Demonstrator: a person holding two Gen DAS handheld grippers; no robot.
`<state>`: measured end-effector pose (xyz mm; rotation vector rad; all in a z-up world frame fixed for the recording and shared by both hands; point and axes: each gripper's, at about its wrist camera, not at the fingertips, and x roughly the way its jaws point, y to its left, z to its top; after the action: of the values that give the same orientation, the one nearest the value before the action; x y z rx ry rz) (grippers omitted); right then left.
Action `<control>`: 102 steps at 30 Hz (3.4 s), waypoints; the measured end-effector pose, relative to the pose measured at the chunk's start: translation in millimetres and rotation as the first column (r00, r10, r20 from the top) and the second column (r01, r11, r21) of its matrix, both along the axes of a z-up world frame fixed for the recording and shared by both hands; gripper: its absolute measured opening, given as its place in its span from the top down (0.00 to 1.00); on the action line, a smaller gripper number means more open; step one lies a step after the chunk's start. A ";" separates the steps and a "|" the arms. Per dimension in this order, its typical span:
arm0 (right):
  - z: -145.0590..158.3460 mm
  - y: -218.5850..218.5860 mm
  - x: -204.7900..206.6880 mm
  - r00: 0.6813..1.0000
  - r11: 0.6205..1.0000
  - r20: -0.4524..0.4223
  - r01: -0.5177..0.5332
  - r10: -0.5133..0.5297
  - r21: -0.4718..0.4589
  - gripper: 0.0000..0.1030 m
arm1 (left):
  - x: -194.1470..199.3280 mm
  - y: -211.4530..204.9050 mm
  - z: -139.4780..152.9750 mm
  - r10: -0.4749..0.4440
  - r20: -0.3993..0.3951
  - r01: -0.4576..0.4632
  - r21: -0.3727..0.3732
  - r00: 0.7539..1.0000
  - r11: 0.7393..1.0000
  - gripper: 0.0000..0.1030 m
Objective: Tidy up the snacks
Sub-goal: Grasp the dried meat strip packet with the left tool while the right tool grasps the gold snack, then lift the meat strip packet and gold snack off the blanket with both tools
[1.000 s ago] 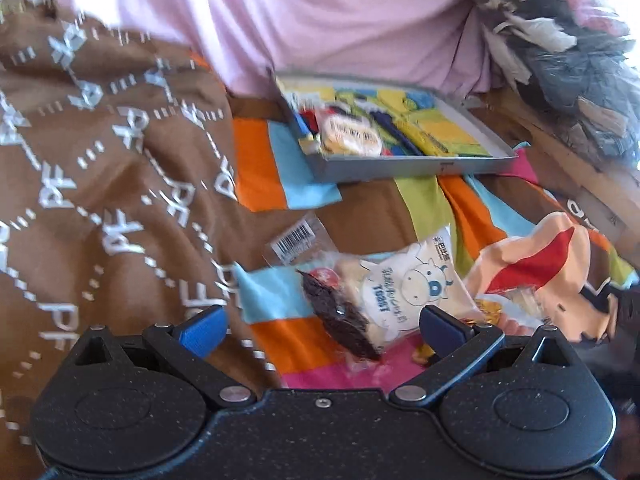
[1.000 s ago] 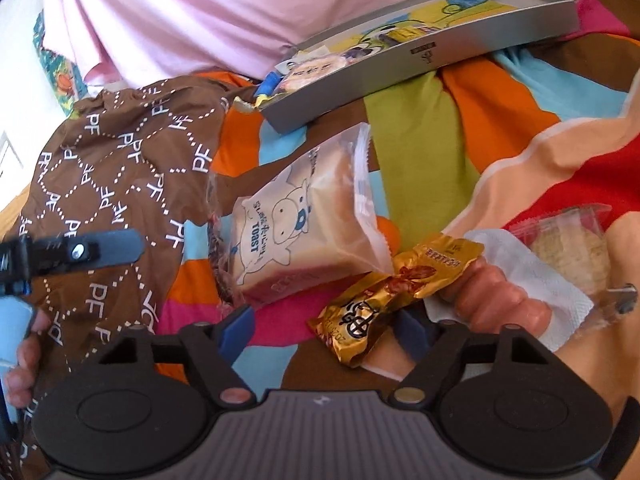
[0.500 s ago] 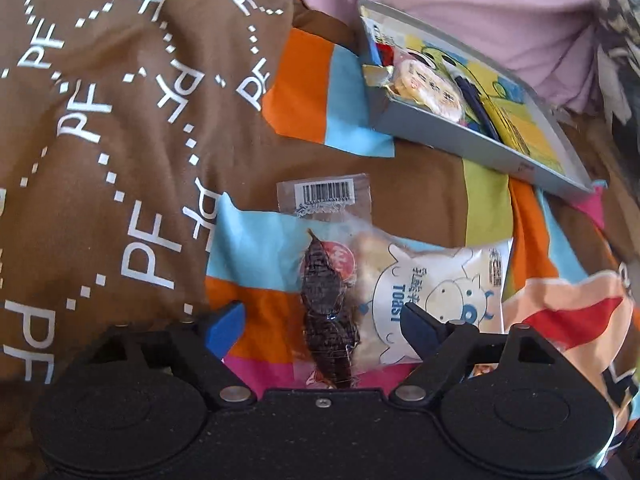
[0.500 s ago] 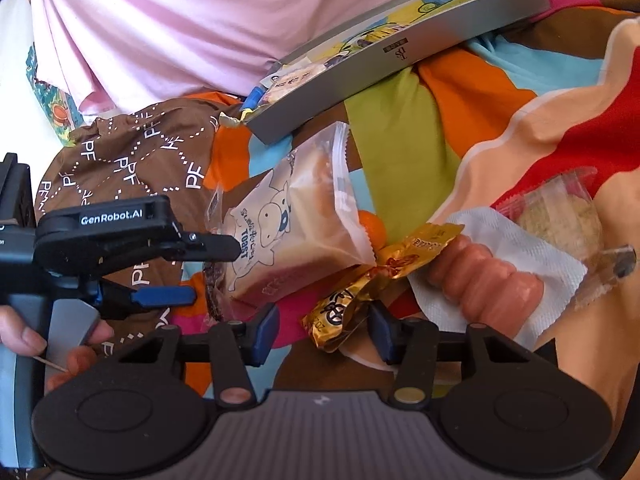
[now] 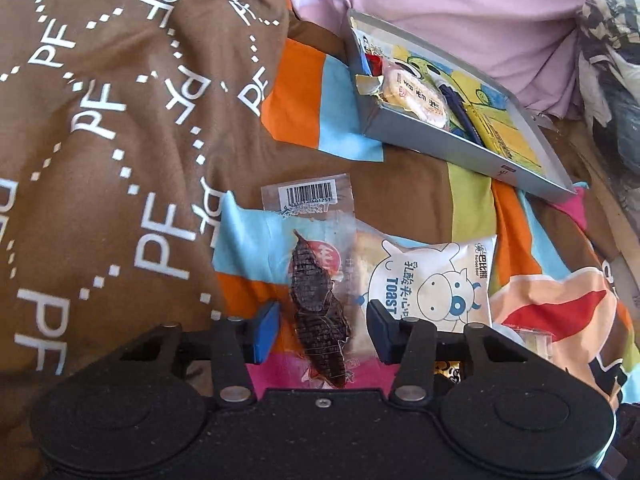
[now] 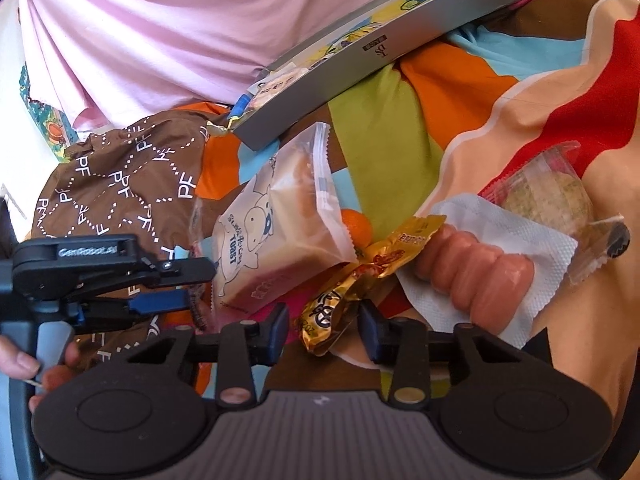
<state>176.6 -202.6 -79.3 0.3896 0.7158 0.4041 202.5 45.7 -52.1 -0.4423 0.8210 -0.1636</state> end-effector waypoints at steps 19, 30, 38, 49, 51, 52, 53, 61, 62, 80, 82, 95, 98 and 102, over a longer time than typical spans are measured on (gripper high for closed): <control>10.6 10.7 -0.3 1.000 0.995 -0.009 -0.019 0.018 -0.095 0.64 | -46.1 22.6 -1.2 -0.004 0.023 0.005 -0.051 1.000 0.999 0.69; 10.3 10.5 -5.4 1.000 0.994 -0.008 -0.006 0.005 -0.111 0.64 | -16.3 22.3 -8.6 0.071 0.035 -0.068 -0.087 0.997 0.994 0.41; 10.2 12.6 -5.7 1.000 0.993 0.000 -0.012 0.012 -0.121 0.63 | -1.0 12.4 -15.3 0.090 0.042 -0.089 -0.036 0.995 0.995 0.36; 25.1 11.9 -15.1 0.998 0.978 0.014 -0.065 0.069 -0.200 0.69 | -19.4 27.9 -14.7 0.152 0.060 -0.144 -0.124 0.987 0.982 0.50; 27.2 11.6 -19.5 0.996 0.971 0.021 -0.079 0.086 -0.224 0.70 | -24.3 27.9 -12.1 0.148 0.061 -0.139 -0.134 0.987 0.981 0.51; 28.8 11.2 -22.1 0.996 0.969 0.026 -0.083 0.091 -0.231 0.70 | -27.4 27.5 -10.4 0.145 0.064 -0.135 -0.138 0.987 0.981 0.51; 31.0 10.7 -24.7 0.995 0.967 0.033 -0.084 0.095 -0.239 0.70 | -30.5 27.2 -9.0 0.142 0.069 -0.131 -0.141 0.988 0.981 0.52; 49.2 3.3 -56.4 0.987 0.949 0.074 -0.114 0.141 -0.293 0.70 | -56.3 15.8 6.8 0.088 0.107 -0.073 -0.141 0.990 0.987 0.54; 50.9 1.8 -60.6 0.987 0.949 0.070 -0.118 0.144 -0.293 0.70 | -57.6 13.5 7.4 0.082 0.106 -0.067 -0.141 0.991 0.988 0.54; 75.0 14.7 -71.3 0.969 0.825 -0.032 -0.224 0.243 -0.518 0.70 | -82.5 -21.6 14.1 -0.048 0.078 0.061 -0.175 0.996 0.983 0.54; 71.5 22.2 -64.9 0.967 0.814 -0.031 -0.230 0.253 -0.534 0.70 | -80.8 -20.3 12.8 -0.045 0.077 0.058 -0.179 0.996 0.982 0.54; 50.2 24.7 -43.8 0.980 0.870 -0.013 -0.181 0.197 -0.458 0.64 | -75.1 -18.1 6.3 -0.050 0.078 0.062 -0.165 0.996 0.984 0.54; 42.3 26.8 -42.4 0.980 0.875 -0.014 -0.182 0.197 -0.449 0.57 | -74.3 -17.9 5.4 -0.051 0.075 0.063 -0.163 0.996 0.985 0.54; 36.8 23.7 -42.5 0.985 0.892 -0.005 -0.156 0.170 -0.424 0.56 | -74.1 -18.3 5.7 -0.050 0.075 0.061 -0.162 0.996 0.985 0.54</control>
<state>134.1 -178.8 -42.5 -0.0905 0.7848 0.3997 128.4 27.4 -46.4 -0.5657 0.7538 -0.2985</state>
